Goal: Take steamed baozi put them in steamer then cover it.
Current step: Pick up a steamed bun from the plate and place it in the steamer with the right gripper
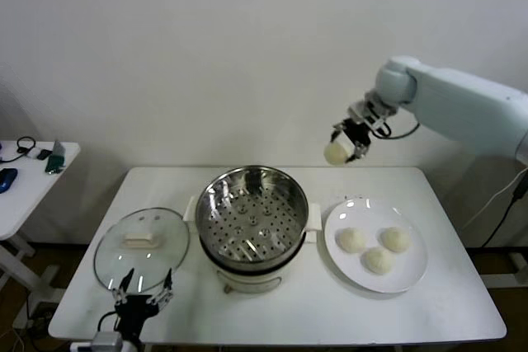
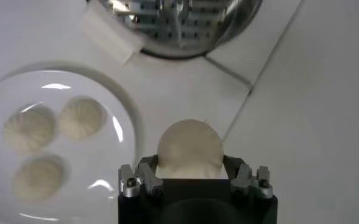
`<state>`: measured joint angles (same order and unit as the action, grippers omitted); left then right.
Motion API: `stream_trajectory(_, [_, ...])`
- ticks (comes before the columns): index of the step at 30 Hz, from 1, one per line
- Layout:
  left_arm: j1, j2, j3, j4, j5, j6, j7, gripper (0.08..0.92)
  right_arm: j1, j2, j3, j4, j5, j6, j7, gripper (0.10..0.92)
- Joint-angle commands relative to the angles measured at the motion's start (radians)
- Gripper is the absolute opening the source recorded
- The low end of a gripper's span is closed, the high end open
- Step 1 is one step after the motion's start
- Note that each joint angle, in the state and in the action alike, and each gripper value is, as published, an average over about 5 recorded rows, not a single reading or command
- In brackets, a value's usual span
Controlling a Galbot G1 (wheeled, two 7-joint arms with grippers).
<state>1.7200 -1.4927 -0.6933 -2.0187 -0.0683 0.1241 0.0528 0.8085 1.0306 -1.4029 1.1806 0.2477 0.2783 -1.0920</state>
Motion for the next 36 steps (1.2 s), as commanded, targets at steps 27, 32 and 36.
stream_trajectory(27, [0.018, 0.003, -0.003, 0.003, 0.018, -0.032, -0.006, 0.823, -0.336, 0.435, 0.002, -0.228, -0.405, 0.256, 0.124, 0.712])
stream_trajectory(32, [0.018, 0.002, -0.001, 0.005, 0.019, -0.034, -0.006, 0.823, -0.342, 0.441, 0.003, -0.248, -0.412, 0.258, 0.117, 0.712])
stream_trajectory(36, [0.022, 0.0, 0.0, 0.005, 0.019, -0.037, -0.006, 0.823, -0.329, 0.438, 0.001, -0.248, -0.387, 0.266, 0.114, 0.737])
